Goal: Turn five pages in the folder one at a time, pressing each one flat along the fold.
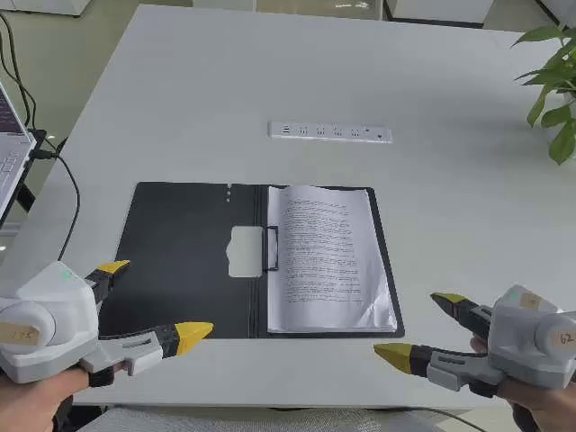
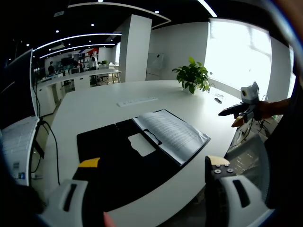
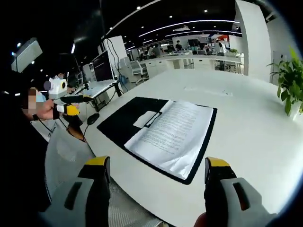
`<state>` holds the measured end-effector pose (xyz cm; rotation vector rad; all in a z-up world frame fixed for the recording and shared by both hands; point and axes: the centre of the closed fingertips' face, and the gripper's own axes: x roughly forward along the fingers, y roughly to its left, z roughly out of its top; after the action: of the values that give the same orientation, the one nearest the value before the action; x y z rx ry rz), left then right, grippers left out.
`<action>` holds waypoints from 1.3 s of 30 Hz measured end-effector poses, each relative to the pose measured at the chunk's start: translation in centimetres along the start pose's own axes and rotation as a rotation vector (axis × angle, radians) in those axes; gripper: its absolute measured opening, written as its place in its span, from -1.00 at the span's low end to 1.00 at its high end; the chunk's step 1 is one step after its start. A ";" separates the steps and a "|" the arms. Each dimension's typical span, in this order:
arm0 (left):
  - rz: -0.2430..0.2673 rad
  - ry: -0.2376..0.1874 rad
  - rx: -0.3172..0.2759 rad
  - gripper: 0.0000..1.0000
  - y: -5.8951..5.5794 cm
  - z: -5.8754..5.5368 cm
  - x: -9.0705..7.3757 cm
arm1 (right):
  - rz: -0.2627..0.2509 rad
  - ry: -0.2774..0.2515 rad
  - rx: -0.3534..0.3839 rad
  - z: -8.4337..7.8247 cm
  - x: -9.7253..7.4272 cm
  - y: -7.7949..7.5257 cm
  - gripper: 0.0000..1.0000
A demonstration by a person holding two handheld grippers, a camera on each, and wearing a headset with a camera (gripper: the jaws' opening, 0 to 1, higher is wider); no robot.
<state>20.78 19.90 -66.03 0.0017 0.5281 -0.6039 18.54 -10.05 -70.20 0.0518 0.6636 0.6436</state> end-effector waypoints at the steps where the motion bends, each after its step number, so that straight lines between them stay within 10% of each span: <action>1: 0.002 -0.004 -0.001 0.74 0.1 0.2 0.0 | 0.001 0.001 0.000 0.0 0.0 0.0 0.58; 39: 0.010 -0.002 -0.003 0.74 -0.4 0.6 0.2 | 0.031 0.007 -0.023 0.0 0.5 0.2 0.57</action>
<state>20.96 19.38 -65.52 0.0009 0.5267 -0.5937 18.74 -9.63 -70.43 0.0383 0.6633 0.6812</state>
